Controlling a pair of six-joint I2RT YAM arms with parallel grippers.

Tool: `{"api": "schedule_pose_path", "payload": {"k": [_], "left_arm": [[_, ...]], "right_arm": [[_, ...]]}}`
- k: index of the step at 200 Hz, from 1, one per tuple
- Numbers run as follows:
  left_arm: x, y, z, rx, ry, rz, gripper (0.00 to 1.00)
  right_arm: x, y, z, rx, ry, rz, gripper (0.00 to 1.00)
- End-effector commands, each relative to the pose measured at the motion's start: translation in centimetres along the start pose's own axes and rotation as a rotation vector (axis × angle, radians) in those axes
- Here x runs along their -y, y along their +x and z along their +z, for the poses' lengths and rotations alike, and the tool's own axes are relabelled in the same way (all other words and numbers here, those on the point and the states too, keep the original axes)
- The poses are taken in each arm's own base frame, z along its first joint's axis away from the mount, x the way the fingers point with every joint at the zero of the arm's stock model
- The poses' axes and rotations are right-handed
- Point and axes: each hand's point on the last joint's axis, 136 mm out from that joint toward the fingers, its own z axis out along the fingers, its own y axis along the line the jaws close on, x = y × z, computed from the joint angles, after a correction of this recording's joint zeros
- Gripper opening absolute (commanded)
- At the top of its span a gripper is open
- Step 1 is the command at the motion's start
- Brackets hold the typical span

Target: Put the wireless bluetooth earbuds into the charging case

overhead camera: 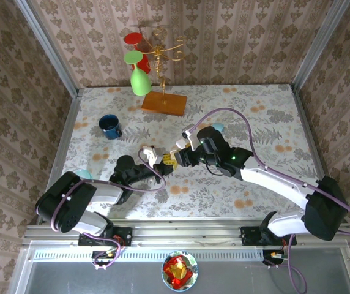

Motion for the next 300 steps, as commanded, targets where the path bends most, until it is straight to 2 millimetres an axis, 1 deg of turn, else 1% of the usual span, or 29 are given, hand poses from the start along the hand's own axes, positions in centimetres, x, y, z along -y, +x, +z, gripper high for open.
{"api": "schedule_pose_path", "payload": {"k": [1,17,19,25,39,53,68,86,109,122,128,131,134,146,164,173,176,199,220,227,239,264,278,300], "left_arm": [[-0.2,-1.3,0.1,0.040,-0.002,0.041,0.06],[-0.3,-1.1,0.0,0.036,-0.009,0.041,0.06],[-0.8,-1.1,-0.1,0.038,-0.033,0.039,0.06],[-1.1,-1.0,-0.1,0.037,-0.052,0.038,0.06],[-1.8,-0.6,-0.4,0.030,-0.078,0.036,0.06],[-3.0,-0.3,-0.7,0.024,-0.126,0.020,0.06],[-4.2,-0.1,-1.3,0.024,-0.173,-0.001,0.06],[-5.8,0.0,-2.0,0.028,-0.246,-0.010,0.06],[-7.6,-0.1,-3.5,0.037,-0.324,-0.019,0.06],[-8.2,-0.2,-4.2,0.045,-0.368,-0.019,0.05],[-8.4,-0.2,-4.5,0.048,-0.386,-0.020,0.05],[-8.4,-0.2,-4.6,0.049,-0.393,-0.022,0.05],[-9.2,-0.4,-5.2,0.055,-0.425,-0.023,0.05],[-9.9,-0.3,-6.0,0.061,-0.466,-0.038,0.05],[-10.8,-0.4,-7.1,0.077,-0.528,-0.052,0.05],[-11.1,-0.6,-7.6,0.086,-0.552,-0.059,0.04],[-11.2,-0.6,-7.7,0.090,-0.559,-0.065,0.04],[-12.2,-1.2,-9.3,0.131,-0.642,-0.092,0.04],[-13.7,-1.7,-10.9,0.145,-0.724,-0.123,0.04],[-14.1,-2.0,-11.3,0.149,-0.747,-0.126,0.04],[-14.7,-2.9,-12.0,0.160,-0.788,-0.112,0.04],[-15.5,-4.8,-12.9,0.174,-0.840,-0.068,0.04],[-15.8,-5.3,-13.4,0.173,-0.858,-0.059,0.05],[-16.1,-5.8,-14.3,0.182,-0.883,-0.057,0.05]], "right_arm": [[-1.8,-1.9,-1.9,0.097,-0.091,0.002,0.61],[-1.8,-2.6,-2.9,0.150,-0.105,0.019,0.62],[-1.7,-2.6,-3.0,0.155,-0.105,0.021,0.62],[-1.5,-2.6,-3.2,0.167,-0.103,0.034,0.62],[-0.4,-2.6,-3.7,0.197,-0.077,0.075,0.61],[1.4,-2.1,-3.8,0.204,-0.022,0.140,0.60],[3.6,-0.7,-3.2,0.166,0.051,0.216,0.59],[5.3,1.5,-2.0,0.077,0.136,0.266,0.58],[5.6,4.1,-0.1,-0.056,0.150,0.306,0.58],[5.0,5.0,1.2,-0.113,0.121,0.314,0.58],[4.2,4.9,1.7,-0.121,0.090,0.295,0.58],[3.9,5.5,2.4,-0.142,0.079,0.283,0.58],[3.5,5.7,2.8,-0.151,0.067,0.269,0.58],[2.0,6.0,4.1,-0.177,0.005,0.237,0.58],[0.8,6.8,6.3,-0.274,-0.052,0.281,0.58],[0.2,7.6,7.6,-0.335,-0.084,0.310,0.57],[-0.1,7.5,8.1,-0.344,-0.097,0.319,0.57],[-1.5,8.1,11.3,-0.424,-0.181,0.375,0.50],[-2.9,8.4,13.7,-0.468,-0.265,0.393,0.43],[-3.4,8.7,14.3,-0.485,-0.289,0.392,0.42],[-4.2,8.6,15.3,-0.497,-0.317,0.386,0.41],[-5.2,8.8,17.0,-0.521,-0.350,0.373,0.41],[-5.6,8.9,17.8,-0.528,-0.356,0.368,0.41],[-6.1,9.9,19.1,-0.557,-0.365,0.363,0.41]]}}
